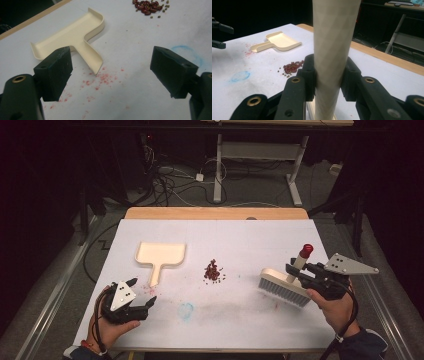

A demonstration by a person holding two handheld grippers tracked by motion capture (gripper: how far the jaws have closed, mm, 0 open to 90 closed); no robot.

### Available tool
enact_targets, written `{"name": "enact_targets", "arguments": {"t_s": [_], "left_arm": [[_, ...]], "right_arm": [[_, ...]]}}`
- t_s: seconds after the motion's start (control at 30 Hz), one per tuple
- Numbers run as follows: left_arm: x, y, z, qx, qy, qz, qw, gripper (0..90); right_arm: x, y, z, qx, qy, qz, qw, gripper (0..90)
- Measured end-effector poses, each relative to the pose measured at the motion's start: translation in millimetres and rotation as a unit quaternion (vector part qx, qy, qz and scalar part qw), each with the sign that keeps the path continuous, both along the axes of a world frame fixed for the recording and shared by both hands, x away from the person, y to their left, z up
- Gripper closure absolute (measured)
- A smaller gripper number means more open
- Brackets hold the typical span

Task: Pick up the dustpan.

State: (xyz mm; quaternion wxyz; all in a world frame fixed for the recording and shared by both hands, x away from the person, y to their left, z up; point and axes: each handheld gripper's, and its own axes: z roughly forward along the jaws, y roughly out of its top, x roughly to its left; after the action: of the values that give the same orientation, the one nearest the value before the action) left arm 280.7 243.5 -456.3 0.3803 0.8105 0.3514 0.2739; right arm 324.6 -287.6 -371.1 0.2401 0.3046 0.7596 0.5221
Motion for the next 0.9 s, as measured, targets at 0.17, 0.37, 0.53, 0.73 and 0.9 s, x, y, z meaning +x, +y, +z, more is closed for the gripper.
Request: {"name": "enact_targets", "arguments": {"t_s": [0.17,0.37,0.53,0.73,0.9], "left_arm": [[0.8,0.2,-2.7,0.004,0.011,0.011,0.9999,17.7],[7.9,3.9,-6.4,-0.004,0.046,0.065,0.9968,19.9],[24.6,0.6,-5.2,-0.012,0.077,0.086,0.9933,21.7],[60.5,-9.3,-7.4,-0.009,0.114,0.107,0.9876,21.7],[95.7,-21.1,-18.6,0.014,0.154,0.131,0.9792,24.8]], "right_arm": [[0.3,0.6,-1.1,-0.004,0.000,0.000,1.0000,69.5],[-0.9,3.1,3.4,-0.003,-0.014,-0.002,0.9999,69.5],[0.4,9.2,2.6,-0.009,-0.010,0.004,0.9999,69.5],[4.9,12.3,1.4,-0.009,-0.008,0.005,0.9999,69.5],[7.5,15.1,0.9,-0.009,-0.008,0.008,0.9999,69.5]]}}
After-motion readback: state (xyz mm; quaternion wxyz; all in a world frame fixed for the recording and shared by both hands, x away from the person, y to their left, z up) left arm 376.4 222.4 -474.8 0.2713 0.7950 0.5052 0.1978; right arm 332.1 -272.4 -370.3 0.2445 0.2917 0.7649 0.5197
